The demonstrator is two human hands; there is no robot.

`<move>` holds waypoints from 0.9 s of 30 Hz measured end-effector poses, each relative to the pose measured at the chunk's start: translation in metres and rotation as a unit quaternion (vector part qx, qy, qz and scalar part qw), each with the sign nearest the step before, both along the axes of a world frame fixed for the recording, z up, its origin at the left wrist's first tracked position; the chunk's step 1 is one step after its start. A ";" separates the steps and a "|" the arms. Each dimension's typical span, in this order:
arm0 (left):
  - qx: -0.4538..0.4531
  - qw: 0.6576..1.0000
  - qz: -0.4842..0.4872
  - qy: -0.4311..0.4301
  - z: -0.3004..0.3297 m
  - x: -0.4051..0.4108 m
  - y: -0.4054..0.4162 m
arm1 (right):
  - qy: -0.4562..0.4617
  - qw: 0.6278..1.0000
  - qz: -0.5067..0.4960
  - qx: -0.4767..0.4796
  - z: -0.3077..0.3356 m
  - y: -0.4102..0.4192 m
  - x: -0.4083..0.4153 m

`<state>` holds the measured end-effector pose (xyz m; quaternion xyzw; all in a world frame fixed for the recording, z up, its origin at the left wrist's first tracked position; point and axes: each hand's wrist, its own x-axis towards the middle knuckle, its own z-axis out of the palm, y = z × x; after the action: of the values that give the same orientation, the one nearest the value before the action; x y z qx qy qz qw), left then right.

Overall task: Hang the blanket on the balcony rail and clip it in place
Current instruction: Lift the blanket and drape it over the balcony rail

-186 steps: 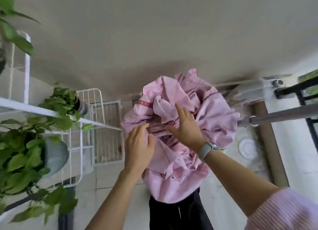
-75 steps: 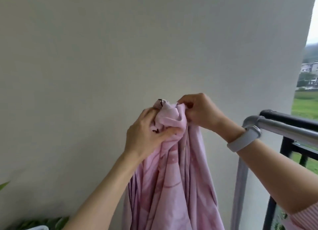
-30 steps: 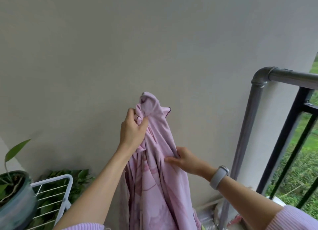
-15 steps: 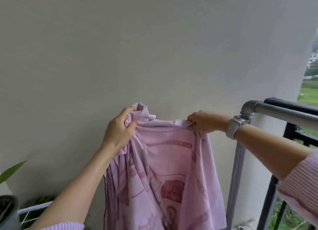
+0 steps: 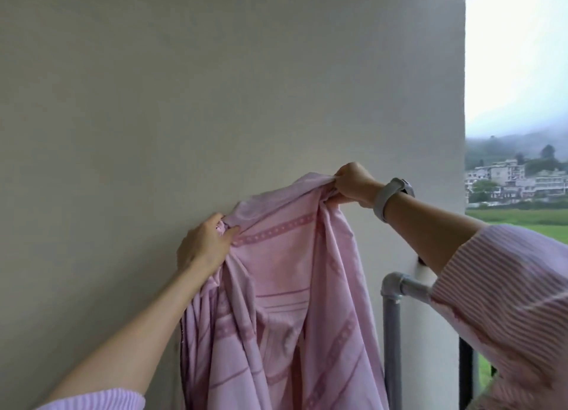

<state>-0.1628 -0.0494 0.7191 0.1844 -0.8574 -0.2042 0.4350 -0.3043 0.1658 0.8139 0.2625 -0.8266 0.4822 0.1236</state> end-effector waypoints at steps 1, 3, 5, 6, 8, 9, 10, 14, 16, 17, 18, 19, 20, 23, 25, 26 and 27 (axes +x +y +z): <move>-0.006 1.000 0.012 0.028 0.020 -0.008 0.007 | 0.010 0.999 -0.013 -0.036 0.013 0.006 -0.009; -0.027 0.995 0.039 0.092 0.065 -0.022 0.026 | 0.050 0.992 -0.019 -0.111 0.044 0.023 -0.024; -0.055 0.984 0.042 0.166 0.113 -0.034 0.053 | 0.100 0.979 -0.031 -0.175 0.079 0.049 -0.033; -0.068 0.977 0.030 0.201 0.135 -0.039 0.070 | 0.131 0.969 -0.042 -0.205 0.096 0.064 -0.034; -0.083 0.964 -0.005 0.251 0.172 -0.049 0.105 | 0.209 0.948 -0.083 -0.223 0.122 0.101 -0.033; -0.089 0.961 -0.023 0.263 0.184 -0.053 0.123 | 0.239 0.941 -0.110 -0.214 0.128 0.121 -0.032; -0.095 0.958 -0.041 0.267 0.191 -0.058 0.142 | 0.259 0.937 -0.126 -0.200 0.129 0.142 -0.032; -0.131 0.959 -0.104 0.227 0.175 -0.072 0.204 | 0.224 0.961 -0.160 -0.037 0.105 0.227 -0.029; -0.139 0.961 -0.137 0.193 0.151 -0.075 0.227 | 0.179 0.968 -0.173 0.042 0.085 0.266 -0.020; -0.143 0.961 -0.154 0.181 0.140 -0.075 0.240 | 0.167 0.966 -0.180 0.083 0.075 0.283 -0.013; -0.149 0.959 -0.170 0.173 0.129 -0.071 0.254 | 0.153 0.965 -0.176 0.118 0.063 0.298 -0.006; -0.159 0.955 -0.186 0.168 0.120 -0.066 0.267 | 0.129 0.968 -0.158 0.147 0.052 0.310 0.005; -0.172 0.950 -0.202 0.164 0.110 -0.058 0.281 | 0.095 0.970 -0.137 0.176 0.041 0.320 0.017; -0.206 0.937 -0.250 0.128 0.090 -0.030 0.315 | -0.005 0.968 -0.098 0.233 0.021 0.343 0.055; -0.204 0.933 -0.284 0.089 0.079 -0.010 0.329 | -0.038 0.971 -0.093 0.218 0.019 0.351 0.082; -0.199 0.931 -0.298 0.069 0.072 0.000 0.334 | -0.021 0.972 -0.099 0.213 0.020 0.352 0.097; -0.201 0.928 -0.311 0.049 0.064 0.010 0.340 | 0.012 0.972 -0.103 0.213 0.020 0.352 0.113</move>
<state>-0.1530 0.2910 0.7831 -0.1926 -0.8726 -0.1613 0.4188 -0.1909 0.5174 0.8344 0.2021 -0.9313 0.2764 0.1242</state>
